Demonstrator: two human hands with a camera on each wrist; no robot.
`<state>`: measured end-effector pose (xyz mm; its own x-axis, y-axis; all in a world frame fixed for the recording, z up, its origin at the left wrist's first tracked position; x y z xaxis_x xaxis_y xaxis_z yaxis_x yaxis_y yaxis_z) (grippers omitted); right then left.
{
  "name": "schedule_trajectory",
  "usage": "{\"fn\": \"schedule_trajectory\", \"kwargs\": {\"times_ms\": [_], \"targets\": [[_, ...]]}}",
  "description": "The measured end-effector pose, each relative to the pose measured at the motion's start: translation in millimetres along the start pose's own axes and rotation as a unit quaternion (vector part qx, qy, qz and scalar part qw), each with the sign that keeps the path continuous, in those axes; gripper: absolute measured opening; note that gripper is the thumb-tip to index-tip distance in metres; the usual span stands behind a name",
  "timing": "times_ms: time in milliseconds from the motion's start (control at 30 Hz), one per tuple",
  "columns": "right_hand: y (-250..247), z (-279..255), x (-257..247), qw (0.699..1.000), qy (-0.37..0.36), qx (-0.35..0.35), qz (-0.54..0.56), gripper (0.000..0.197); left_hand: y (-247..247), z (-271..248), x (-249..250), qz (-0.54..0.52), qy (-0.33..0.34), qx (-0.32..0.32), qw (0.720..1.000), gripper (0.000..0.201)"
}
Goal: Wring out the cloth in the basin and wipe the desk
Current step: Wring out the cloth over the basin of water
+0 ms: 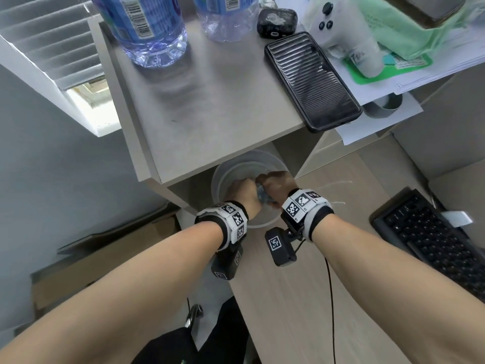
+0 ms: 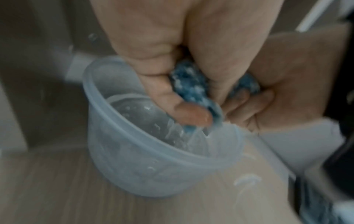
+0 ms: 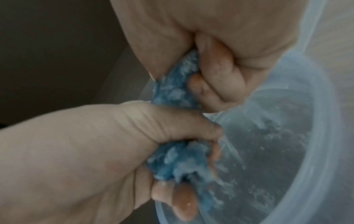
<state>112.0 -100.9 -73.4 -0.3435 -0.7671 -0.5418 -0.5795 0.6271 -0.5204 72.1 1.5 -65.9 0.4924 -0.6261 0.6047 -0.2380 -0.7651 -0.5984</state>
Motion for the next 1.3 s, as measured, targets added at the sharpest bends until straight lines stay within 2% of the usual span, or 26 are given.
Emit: {"fn": "schedule_trajectory", "kwargs": {"times_ms": [67, 133, 200, 267, 300, 433, 600, 667, 700, 767, 800, 867, 1033, 1133, 1233, 1267, 1300], "targets": [[-4, -3, -8, 0.999, -0.018, -0.002, -0.034, 0.033, 5, 1, -9, -0.136, -0.06, -0.04, 0.988, 0.007], [-4, -2, -16, 0.995, -0.061, 0.012, -0.074, 0.025, 7, -2, -11, -0.251, -0.112, -0.077, 0.958, 0.007], [-7, 3, -22, 0.995, -0.076, 0.025, -0.057, 0.02, 7, -7, -8, -0.343, -0.142, -0.102, 0.923, 0.009], [-8, 6, -29, 0.989, -0.115, 0.038, -0.081, 0.028, 6, -12, -4, -0.408, -0.149, -0.112, 0.894, 0.011], [-9, 6, -32, 0.987, -0.128, 0.033, -0.096, 0.03, 7, -14, -3, -0.436, -0.15, -0.116, 0.88, 0.011], [-12, 1, -32, 0.985, -0.168, 0.032, -0.012, 0.022, 12, -19, -3, -0.487, -0.148, -0.15, 0.848, 0.022], [-7, 0, -26, 0.976, -0.214, 0.006, 0.03, 0.033, 20, -18, -6, -0.524, -0.154, -0.202, 0.813, 0.039], [-4, 0, -24, 0.977, -0.209, -0.016, 0.037, 0.039, 19, -14, -9, -0.499, -0.155, -0.197, 0.83, 0.04], [-3, 1, -23, 0.98, -0.194, -0.022, 0.044, 0.037, 18, -10, -13, -0.464, -0.149, -0.176, 0.855, 0.039], [-4, 3, -17, 0.986, -0.145, -0.028, 0.076, 0.031, 13, 0, -21, -0.345, -0.113, -0.123, 0.923, 0.032], [-5, 5, -12, 0.991, -0.111, -0.028, 0.075, 0.036, 10, 2, -22, -0.275, -0.085, -0.103, 0.952, 0.028], [1, 6, -4, 0.995, -0.057, -0.047, 0.063, 0.043, 7, 2, -22, -0.16, -0.038, -0.081, 0.983, 0.023], [11, -6, 4, 0.997, -0.019, -0.073, 0.006, 0.036, 19, -6, -26, -0.106, -0.015, -0.089, 0.99, 0.022], [7, -8, 12, 0.997, -0.003, -0.08, -0.021, 0.024, 23, -14, -24, -0.075, 0.007, -0.09, 0.993, 0.029], [7, -9, 28, 0.993, 0.017, -0.114, -0.016, 0.007, 23, -26, -13, 0.066, 0.095, -0.079, 0.99, 0.036], [7, -7, 38, 0.992, 0.04, -0.119, 0.015, 0.009, 22, -30, -6, 0.13, 0.136, -0.07, 0.98, 0.039], [10, -1, 51, 0.987, 0.075, -0.126, 0.07, 0.027, 20, -34, 1, 0.183, 0.171, -0.056, 0.967, 0.041]]}}
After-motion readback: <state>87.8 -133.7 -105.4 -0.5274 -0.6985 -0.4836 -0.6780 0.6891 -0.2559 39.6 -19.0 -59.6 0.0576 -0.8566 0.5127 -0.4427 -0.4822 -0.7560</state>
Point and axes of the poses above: each hand's wrist, its own z-axis towards the middle knuckle, its own y-axis out of the palm, x = y × z, the point moved 6 cm from there along z, towards the middle knuckle, and after that the axes turned 12 degrees about -z, right-handed, at the moved point
